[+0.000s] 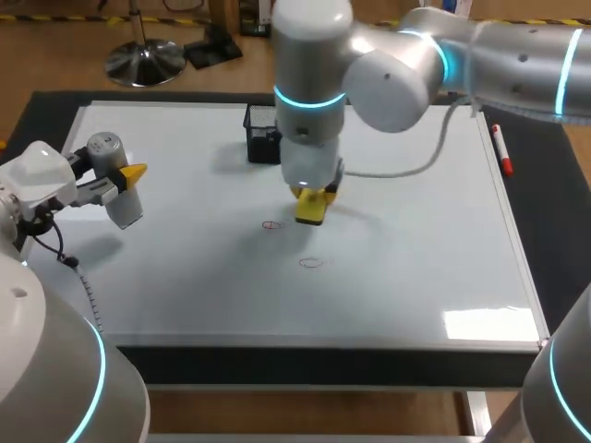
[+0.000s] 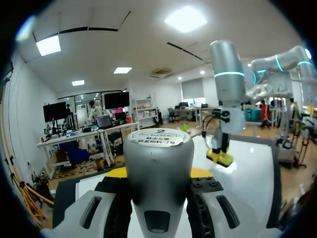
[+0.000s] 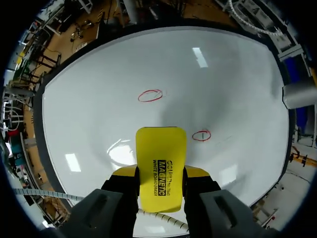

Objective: Pick up the inspection probe, press it on each red-marked spot on the whiteboard one by one, put down the probe, pick up the eraser, and wipe off all the red marks.

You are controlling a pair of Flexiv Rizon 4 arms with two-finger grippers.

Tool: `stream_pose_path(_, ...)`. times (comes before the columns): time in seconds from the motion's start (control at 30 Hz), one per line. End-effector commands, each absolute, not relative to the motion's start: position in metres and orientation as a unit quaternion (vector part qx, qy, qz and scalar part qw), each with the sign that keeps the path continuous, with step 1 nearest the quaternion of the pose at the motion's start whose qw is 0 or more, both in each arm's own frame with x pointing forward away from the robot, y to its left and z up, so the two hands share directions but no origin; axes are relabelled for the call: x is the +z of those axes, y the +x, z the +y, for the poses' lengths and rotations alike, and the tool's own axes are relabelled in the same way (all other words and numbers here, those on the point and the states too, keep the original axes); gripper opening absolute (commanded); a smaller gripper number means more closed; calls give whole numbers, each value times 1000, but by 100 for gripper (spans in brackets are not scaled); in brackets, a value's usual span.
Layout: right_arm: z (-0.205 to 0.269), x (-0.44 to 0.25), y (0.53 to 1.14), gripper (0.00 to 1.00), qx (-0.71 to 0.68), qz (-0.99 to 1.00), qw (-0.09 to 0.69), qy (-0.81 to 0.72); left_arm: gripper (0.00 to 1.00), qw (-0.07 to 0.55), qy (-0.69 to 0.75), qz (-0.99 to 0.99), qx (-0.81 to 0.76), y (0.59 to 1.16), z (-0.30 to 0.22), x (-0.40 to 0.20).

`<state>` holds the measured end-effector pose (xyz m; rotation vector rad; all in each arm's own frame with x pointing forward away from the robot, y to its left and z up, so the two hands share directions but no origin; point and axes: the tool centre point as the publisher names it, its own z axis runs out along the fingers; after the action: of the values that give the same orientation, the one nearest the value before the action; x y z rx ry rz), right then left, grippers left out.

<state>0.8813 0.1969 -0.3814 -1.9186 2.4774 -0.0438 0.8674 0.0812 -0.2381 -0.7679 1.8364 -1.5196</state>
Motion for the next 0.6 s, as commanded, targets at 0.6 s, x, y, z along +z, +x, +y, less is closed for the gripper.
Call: stream_pose_path(0.6,296,-410,865,0,-16,728,7,-685,0,316,-291,694,-577,867,80,-238)
